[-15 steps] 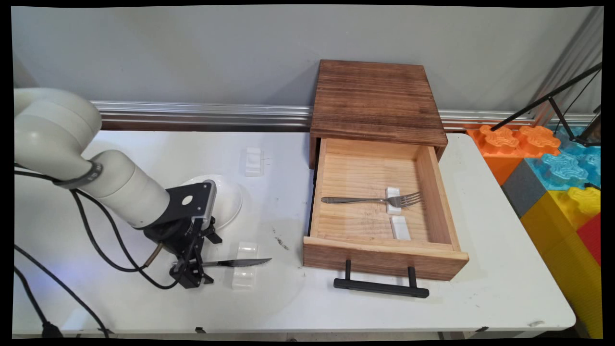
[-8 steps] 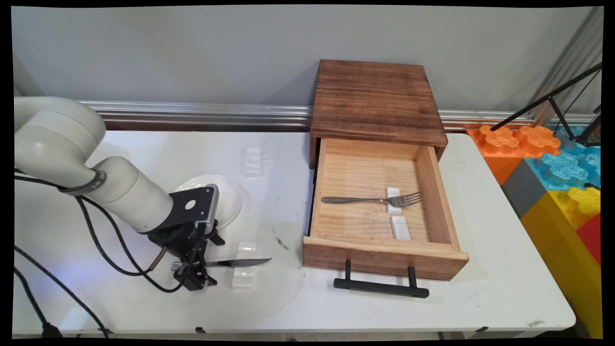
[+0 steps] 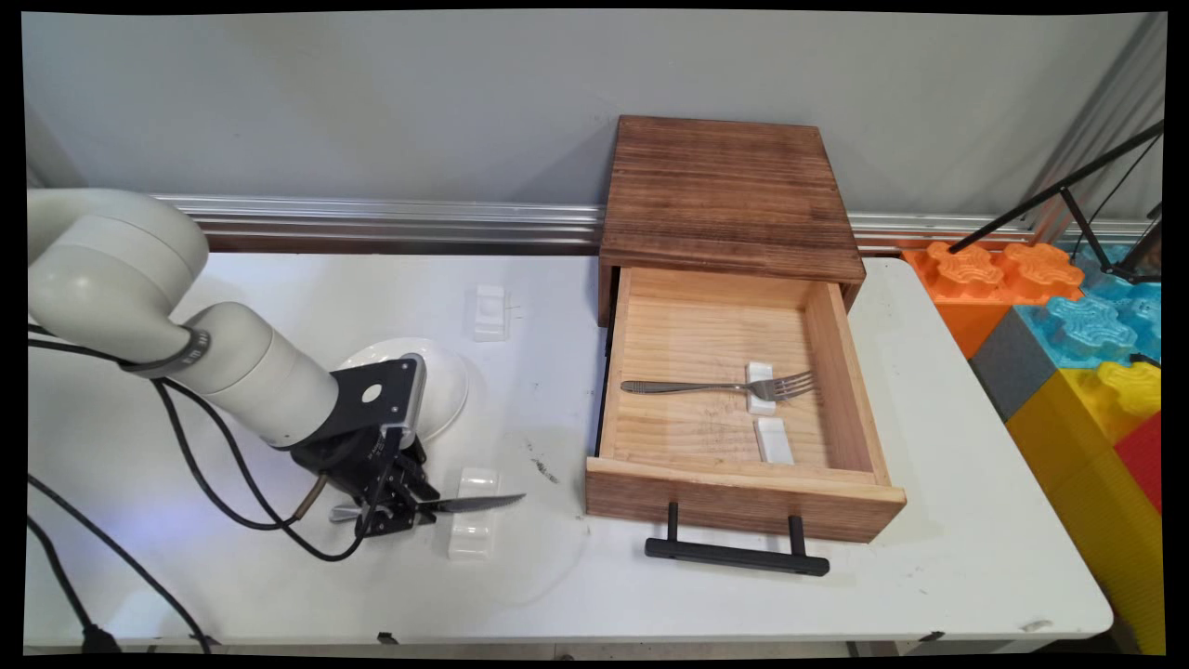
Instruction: Pick up the knife from the right of the white plate, then place the picked object into the drawer
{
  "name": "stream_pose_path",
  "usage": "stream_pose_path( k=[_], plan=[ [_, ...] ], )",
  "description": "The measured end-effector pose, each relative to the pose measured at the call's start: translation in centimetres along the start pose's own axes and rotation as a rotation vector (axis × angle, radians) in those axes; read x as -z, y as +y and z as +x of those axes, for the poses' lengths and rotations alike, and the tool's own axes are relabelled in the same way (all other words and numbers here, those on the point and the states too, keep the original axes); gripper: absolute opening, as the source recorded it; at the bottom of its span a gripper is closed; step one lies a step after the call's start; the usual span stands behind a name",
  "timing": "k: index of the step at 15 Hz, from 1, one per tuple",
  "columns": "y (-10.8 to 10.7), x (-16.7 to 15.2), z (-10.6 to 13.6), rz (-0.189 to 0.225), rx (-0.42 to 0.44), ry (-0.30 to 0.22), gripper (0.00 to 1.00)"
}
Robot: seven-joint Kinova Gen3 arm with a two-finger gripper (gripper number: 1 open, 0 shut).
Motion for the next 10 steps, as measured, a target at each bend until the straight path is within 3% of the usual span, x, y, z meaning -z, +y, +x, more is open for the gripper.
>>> stream_pose_path(
  k=[10],
  plan=[
    [-0.4, 2.1, 0.2, -0.030, 0.014, 0.007, 0.00]
  ],
)
